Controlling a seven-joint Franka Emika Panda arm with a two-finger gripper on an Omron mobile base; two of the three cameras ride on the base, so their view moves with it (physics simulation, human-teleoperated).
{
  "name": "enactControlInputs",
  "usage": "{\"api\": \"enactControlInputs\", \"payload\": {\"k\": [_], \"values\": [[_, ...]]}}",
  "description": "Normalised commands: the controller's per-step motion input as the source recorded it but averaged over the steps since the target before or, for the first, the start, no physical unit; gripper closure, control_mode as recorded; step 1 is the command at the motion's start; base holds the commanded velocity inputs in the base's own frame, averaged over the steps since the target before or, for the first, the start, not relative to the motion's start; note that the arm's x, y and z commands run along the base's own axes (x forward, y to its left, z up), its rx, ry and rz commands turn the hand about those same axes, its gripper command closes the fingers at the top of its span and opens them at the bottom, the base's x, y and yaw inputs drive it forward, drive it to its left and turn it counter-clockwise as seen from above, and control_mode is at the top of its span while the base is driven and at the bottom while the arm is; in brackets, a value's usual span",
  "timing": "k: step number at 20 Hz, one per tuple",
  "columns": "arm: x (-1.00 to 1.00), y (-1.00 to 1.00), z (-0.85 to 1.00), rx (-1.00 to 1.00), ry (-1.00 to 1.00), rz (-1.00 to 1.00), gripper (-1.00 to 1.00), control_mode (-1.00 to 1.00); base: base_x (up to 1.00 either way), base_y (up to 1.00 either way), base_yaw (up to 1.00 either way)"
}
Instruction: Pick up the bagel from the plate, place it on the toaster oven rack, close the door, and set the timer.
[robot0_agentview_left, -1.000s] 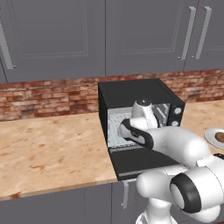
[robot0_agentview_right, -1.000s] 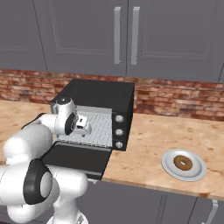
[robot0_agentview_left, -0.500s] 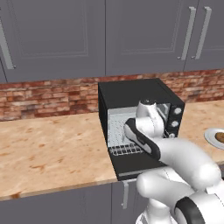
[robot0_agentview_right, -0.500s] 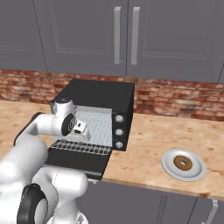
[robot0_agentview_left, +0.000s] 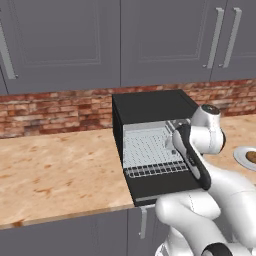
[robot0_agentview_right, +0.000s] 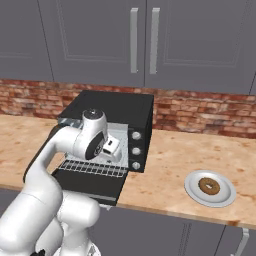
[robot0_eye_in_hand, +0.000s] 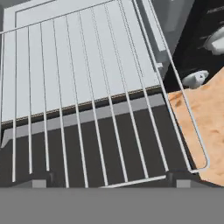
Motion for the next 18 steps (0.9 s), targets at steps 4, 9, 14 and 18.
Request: {"api": "enactControlInputs", "payload": {"k": [4,9,14,18], "values": [[0.02,-1.00,0.44,0.03,0.00,-0.15,-1.00,-1.00,0.00,0.00,0.00],[0.09,-1.00,0.19,0.00,0.01,-0.16,-1.00,-1.00,0.00,0.00,0.00],[0.02,-1.00,-0.12,-0.02,0.09,-0.15,-1.00,-1.00,0.00,0.00,0.00],[0.01,-1.00,-0.22,-0.07,0.10,-0.14,-1.00,-1.00,0.00,0.00,0.00]]}}
